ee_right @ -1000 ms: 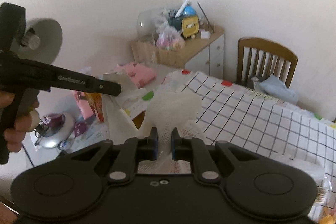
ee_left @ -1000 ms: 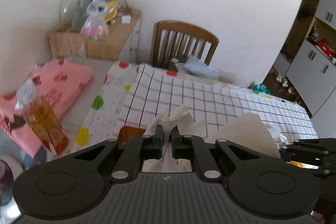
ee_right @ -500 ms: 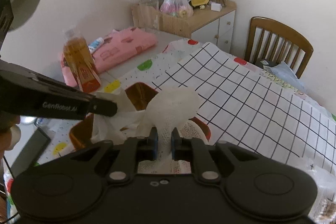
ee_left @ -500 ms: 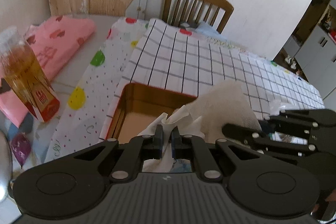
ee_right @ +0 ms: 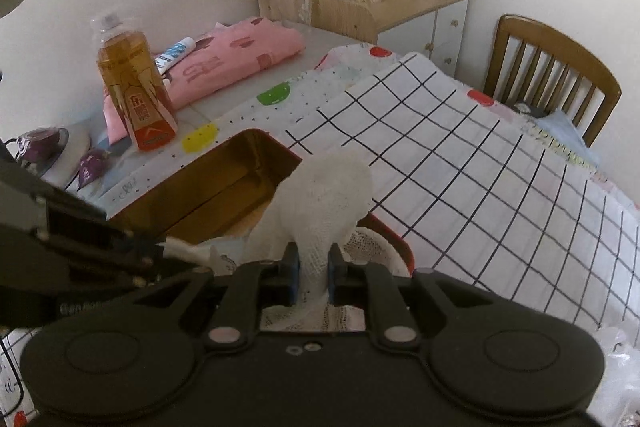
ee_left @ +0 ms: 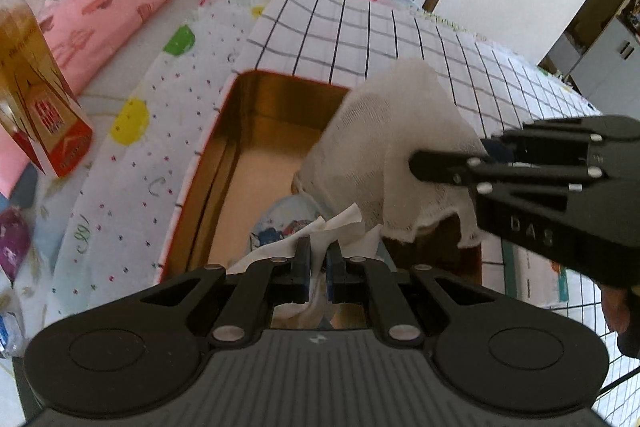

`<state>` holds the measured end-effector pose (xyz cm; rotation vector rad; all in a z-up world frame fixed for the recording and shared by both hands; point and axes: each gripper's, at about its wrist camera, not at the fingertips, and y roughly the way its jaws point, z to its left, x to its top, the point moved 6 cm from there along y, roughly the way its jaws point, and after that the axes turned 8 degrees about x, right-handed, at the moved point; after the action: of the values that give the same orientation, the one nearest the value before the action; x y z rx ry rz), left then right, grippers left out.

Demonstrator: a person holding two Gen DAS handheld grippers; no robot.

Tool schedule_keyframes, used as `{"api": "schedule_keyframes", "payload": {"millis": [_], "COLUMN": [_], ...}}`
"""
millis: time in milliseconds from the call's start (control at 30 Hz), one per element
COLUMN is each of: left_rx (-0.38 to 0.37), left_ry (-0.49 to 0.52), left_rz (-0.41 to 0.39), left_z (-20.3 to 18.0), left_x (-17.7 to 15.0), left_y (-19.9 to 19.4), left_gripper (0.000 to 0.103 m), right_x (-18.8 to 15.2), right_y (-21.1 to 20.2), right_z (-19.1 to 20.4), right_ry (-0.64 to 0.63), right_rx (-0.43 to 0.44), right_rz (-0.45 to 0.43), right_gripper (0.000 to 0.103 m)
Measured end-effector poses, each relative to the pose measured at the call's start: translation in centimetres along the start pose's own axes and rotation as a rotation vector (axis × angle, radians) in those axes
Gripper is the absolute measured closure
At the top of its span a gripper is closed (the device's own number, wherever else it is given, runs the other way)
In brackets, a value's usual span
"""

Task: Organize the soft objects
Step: 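Carry the white cloth and mesh bag with both tools over the tin box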

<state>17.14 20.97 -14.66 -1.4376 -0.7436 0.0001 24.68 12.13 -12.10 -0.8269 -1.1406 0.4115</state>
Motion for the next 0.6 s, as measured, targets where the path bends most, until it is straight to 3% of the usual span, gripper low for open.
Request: {"api": "schedule_keyframes", "payload": {"millis": [467, 600], "left_rx": [0.021, 0.025], "left_ry": [0.037, 0.039], "left_rz": [-0.001, -0.007], "left_z": [-0.8, -1.0], "left_x": [-0.8, -0.9], "left_y": [1.0, 1.0], "left_gripper": [0.096, 0.094], "right_x": [-1.1, -1.4], "right_y": [1.7, 1.7], "right_z": [-0.4, -0.3], "right_ry": [0.054, 0.056], "right_rx": [0.013, 0.018], "right_rz": [0.057, 0.066], "right_gripper": [0.081, 0.07]}}
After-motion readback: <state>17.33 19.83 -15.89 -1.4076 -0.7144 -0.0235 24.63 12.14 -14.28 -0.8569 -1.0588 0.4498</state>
